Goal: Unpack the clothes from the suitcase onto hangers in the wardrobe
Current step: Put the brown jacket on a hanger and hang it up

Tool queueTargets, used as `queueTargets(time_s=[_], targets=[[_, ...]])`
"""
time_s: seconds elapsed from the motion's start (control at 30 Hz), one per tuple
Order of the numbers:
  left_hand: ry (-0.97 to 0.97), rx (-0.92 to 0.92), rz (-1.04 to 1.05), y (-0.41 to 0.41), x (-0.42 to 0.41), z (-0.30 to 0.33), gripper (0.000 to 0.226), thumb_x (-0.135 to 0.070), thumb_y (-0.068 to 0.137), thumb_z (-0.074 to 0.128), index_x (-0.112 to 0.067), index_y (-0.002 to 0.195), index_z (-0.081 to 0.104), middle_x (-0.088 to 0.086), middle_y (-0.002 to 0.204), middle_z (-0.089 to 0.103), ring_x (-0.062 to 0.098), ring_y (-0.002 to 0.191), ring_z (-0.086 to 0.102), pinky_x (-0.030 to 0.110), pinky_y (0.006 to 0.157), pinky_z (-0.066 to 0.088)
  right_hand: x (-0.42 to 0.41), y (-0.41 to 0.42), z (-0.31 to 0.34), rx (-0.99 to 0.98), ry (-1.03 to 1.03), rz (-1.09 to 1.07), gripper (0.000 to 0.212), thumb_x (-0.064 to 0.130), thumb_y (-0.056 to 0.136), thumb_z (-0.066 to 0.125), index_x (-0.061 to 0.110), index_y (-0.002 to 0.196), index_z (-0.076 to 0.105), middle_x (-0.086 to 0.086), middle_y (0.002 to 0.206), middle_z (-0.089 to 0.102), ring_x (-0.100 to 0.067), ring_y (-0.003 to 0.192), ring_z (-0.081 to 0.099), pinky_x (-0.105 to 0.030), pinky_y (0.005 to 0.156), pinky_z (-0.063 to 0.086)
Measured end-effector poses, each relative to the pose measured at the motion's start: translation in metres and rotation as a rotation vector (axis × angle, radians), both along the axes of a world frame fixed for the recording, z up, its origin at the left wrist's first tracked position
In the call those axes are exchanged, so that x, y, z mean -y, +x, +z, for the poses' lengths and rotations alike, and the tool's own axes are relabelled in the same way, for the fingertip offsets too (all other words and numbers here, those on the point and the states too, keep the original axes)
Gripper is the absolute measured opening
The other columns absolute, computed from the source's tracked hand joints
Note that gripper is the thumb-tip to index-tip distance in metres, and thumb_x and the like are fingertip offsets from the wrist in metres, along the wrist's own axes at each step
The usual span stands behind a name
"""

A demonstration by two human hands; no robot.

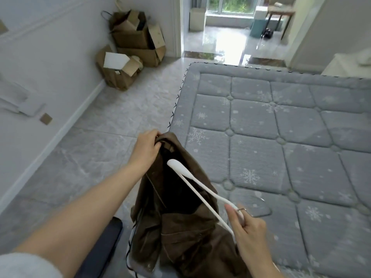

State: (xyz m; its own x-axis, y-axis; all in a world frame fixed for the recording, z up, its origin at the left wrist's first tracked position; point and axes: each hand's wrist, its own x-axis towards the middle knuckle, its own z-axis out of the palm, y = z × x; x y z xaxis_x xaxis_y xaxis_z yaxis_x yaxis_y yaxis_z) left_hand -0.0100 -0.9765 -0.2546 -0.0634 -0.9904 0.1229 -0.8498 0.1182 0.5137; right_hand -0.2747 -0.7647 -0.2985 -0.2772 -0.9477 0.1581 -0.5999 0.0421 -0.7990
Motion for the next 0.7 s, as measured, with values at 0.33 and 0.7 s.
queueTargets(time_s=[0.33,0.7], targets=[[-0.264,-0.018,-0.184,-0.011,-0.014,0.063,0.02,0.0,0.069,0.067,-0.013,0.084,0.065,-0.001,0.081,0.055,0.021,0.08,0.056,0.03,0.07,0.042,0.023,0.072,0.017,0.111,-0.049,0.071,0.031,0.044,0.1,0.049,0.024,0.08,0.061,0.001,0.061,0.054,-0.012,0.046,0.05,-0.013,0.042,0.025],[-0.226,0.057,-0.041,0.006,-0.019,0.09,0.01,-0.011,0.082,0.063,-0.013,0.092,0.063,0.005,0.094,0.062,0.024,0.091,0.057,0.04,0.079,0.048,0.038,0.095,0.045,0.212,-0.11,0.034,0.032,0.03,0.101,0.048,0.036,0.07,0.045,0.011,0.057,0.048,-0.005,0.051,0.05,-0.007,0.047,0.031]])
